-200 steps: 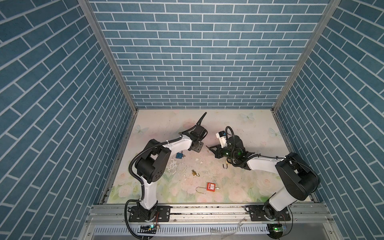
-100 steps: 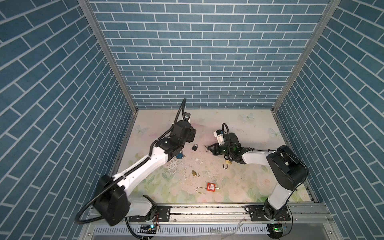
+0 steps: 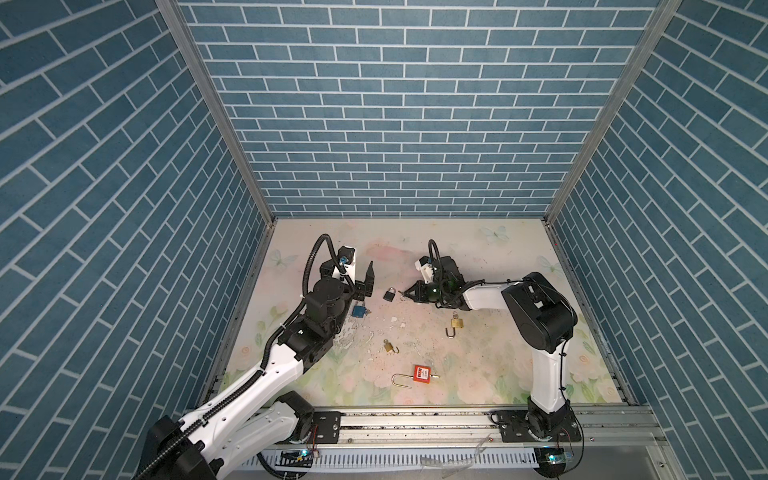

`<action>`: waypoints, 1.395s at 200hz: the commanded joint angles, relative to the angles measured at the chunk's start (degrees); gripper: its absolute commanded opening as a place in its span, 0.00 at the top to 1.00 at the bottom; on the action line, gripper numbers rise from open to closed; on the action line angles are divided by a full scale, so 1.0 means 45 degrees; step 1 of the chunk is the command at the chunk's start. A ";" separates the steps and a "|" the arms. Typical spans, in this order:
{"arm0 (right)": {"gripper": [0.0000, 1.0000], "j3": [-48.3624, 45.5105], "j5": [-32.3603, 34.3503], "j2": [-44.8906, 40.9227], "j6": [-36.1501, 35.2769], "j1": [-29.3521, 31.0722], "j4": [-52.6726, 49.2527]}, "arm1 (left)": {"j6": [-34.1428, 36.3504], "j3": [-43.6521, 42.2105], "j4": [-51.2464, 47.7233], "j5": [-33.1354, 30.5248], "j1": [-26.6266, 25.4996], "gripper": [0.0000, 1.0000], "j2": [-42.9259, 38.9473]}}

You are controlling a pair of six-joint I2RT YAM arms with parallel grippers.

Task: Lock with the key

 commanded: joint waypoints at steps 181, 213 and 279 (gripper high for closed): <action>0.91 0.0936 -0.0871 0.1189 0.0755 -0.0035 -0.0415 | 0.0398 -0.0156 0.0703 0.0471 0.0057 0.14 0.0158; 0.85 0.0936 -0.0940 0.1243 0.0794 0.0000 -0.0367 | 0.0426 -0.0148 0.0641 0.0457 0.0031 0.14 0.0124; 0.79 0.1011 -0.1117 0.1332 0.0877 0.0139 -0.0223 | 0.0439 -0.0153 0.0610 0.0423 0.0057 0.14 0.0117</action>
